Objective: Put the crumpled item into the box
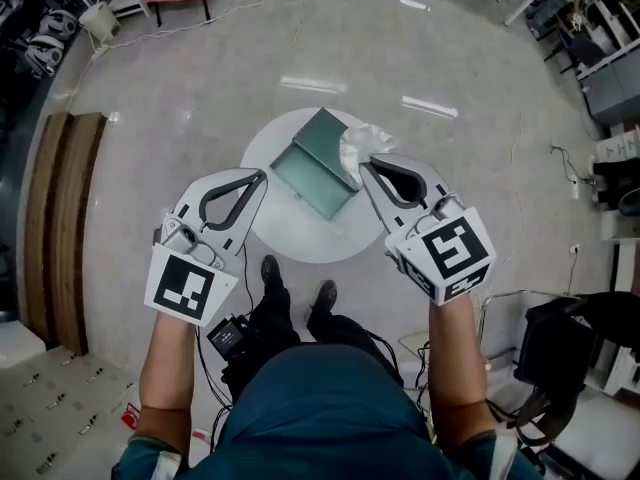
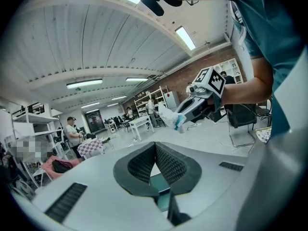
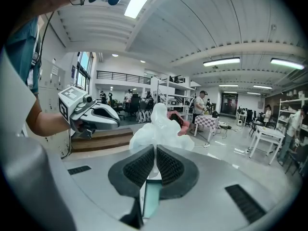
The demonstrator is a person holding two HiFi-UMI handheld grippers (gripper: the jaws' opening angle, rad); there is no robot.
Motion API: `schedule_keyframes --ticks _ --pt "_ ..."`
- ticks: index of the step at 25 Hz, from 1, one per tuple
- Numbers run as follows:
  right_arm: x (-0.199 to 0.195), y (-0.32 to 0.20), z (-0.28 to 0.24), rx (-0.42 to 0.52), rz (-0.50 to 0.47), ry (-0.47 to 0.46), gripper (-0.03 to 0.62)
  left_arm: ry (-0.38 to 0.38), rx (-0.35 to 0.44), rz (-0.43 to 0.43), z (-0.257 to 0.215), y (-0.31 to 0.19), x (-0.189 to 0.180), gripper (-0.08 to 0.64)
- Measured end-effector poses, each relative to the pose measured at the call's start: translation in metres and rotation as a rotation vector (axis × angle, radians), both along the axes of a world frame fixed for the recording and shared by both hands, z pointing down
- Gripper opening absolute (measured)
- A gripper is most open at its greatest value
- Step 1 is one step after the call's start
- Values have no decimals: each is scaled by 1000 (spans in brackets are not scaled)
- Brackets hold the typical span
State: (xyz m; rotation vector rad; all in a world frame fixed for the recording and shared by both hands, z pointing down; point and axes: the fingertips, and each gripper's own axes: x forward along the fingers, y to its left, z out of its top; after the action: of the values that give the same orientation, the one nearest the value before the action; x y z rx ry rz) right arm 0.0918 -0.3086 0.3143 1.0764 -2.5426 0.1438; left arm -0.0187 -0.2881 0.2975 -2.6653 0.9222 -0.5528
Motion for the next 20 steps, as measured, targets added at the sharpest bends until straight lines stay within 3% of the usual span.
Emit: schedule_keyframes --ticks 13,20 --pt "5 -50 72 -101 72 3 46 10 -91 85 60 -65 19 18" --pt "-7 -70 142 -187 82 11 46 9 -161 83 115 -87 3 18"
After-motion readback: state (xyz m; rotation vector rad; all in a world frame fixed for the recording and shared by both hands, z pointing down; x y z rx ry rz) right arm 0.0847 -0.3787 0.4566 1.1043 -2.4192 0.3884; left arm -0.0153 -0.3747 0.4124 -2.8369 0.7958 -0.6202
